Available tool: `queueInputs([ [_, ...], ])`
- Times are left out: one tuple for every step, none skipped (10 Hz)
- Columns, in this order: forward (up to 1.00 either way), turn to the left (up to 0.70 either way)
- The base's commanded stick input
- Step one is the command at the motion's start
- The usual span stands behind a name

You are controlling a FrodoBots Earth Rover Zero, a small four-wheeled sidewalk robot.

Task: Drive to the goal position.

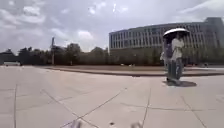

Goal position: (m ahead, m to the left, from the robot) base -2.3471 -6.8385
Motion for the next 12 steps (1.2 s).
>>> queueInputs([
  [0.00,-0.70],
  [0.00,-0.70],
  [0.00,-0.70],
  [0.00,-0.70],
  [0.00,-0.70],
  [0.00,-0.70],
  [0.00,-0.70],
  [0.00,-0.70],
  [0.00,-0.70],
  [0.00,-0.70],
  [0.00,-0.70],
  [0.00,-0.70],
])
